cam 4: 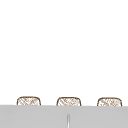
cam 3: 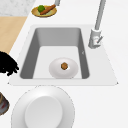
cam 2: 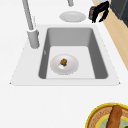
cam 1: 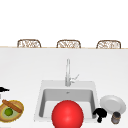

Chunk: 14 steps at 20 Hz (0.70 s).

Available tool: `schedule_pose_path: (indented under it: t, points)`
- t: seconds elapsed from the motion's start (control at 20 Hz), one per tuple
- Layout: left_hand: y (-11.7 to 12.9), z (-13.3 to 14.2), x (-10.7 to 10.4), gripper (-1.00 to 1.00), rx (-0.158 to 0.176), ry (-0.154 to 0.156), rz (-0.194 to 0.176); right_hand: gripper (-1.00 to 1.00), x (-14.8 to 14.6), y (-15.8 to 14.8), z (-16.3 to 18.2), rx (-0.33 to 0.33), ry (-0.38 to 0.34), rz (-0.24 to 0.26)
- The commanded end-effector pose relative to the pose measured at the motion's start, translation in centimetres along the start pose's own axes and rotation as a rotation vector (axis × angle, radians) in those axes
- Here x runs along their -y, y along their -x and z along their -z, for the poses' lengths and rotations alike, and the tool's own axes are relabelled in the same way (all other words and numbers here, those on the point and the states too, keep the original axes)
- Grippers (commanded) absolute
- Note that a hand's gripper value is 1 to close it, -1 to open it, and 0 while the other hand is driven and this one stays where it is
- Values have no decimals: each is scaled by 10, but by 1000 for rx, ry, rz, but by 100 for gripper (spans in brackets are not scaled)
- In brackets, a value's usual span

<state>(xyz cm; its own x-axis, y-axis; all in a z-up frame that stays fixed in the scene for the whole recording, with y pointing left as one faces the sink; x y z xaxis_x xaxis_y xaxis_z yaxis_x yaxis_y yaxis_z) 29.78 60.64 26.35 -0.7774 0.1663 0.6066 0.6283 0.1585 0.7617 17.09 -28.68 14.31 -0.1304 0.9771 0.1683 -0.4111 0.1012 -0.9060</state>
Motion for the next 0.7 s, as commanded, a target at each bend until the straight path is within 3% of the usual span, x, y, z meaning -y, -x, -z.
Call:
schedule_pose_path:
  t: [0.0, 0.5, 0.65]
  points:
    - [-16, 11, 11, -100, -69, -9, 13, 0, 0, 0, 0, 0, 0, 0]
    - [-54, 38, 47, -100, -99, 26, 12, 0, 0, 0, 0, 0, 0, 0]
    - [-57, 37, 48, -100, -136, 22, 17, 0, 0, 0, 0, 0, 0, 0]
